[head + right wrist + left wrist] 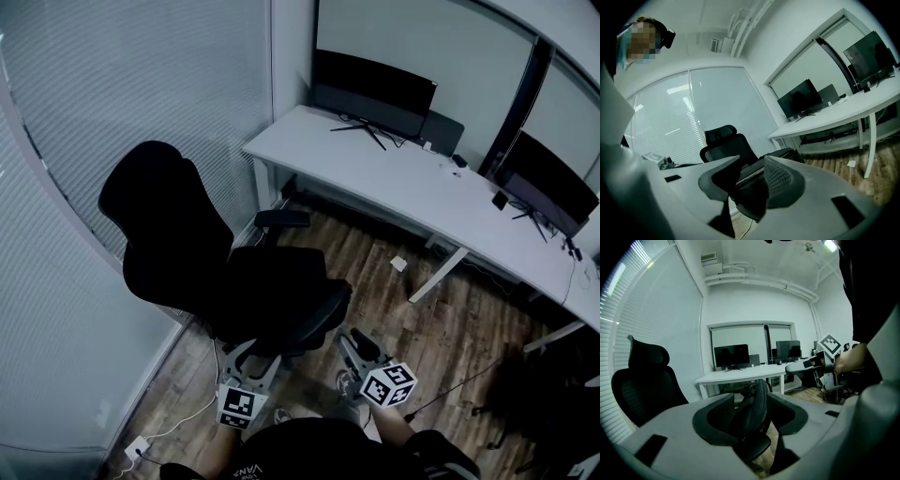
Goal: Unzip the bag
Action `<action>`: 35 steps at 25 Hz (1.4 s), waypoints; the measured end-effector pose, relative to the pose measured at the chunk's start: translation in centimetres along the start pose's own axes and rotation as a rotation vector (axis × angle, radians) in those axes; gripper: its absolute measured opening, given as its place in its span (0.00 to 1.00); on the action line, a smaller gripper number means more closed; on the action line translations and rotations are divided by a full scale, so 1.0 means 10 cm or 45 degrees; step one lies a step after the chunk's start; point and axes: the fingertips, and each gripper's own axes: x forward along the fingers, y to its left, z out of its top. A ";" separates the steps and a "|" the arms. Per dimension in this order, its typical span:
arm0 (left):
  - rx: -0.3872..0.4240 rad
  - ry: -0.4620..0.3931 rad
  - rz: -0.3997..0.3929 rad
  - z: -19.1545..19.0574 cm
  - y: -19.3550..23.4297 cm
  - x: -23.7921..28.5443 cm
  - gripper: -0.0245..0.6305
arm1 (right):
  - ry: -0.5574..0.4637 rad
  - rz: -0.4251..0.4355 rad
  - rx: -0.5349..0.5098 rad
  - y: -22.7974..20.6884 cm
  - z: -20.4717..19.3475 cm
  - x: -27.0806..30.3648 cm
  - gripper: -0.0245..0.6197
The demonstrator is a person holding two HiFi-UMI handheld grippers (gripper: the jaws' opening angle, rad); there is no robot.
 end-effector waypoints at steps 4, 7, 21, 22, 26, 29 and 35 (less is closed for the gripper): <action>-0.006 -0.021 -0.017 0.01 -0.04 -0.10 0.38 | -0.051 -0.051 -0.047 0.09 0.01 -0.13 0.27; 0.003 -0.041 -0.034 0.05 -0.06 -0.15 0.34 | -0.093 -0.097 -0.084 0.14 0.06 -0.23 0.19; -0.014 -0.134 -0.083 0.12 -0.23 -0.37 0.09 | -0.104 -0.131 -0.130 0.40 -0.06 -0.47 0.11; -0.015 -0.134 -0.083 0.10 -0.23 -0.38 0.08 | -0.103 -0.131 -0.130 0.42 -0.08 -0.48 0.11; -0.018 -0.132 -0.076 0.12 -0.21 -0.45 0.07 | -0.093 -0.127 -0.135 0.47 -0.09 -0.49 0.11; -0.011 -0.129 -0.078 0.11 -0.20 -0.48 0.07 | -0.096 -0.137 -0.122 0.48 -0.10 -0.48 0.10; -0.012 -0.136 -0.072 0.10 -0.16 -0.51 0.07 | -0.094 -0.155 -0.114 0.46 -0.12 -0.45 0.10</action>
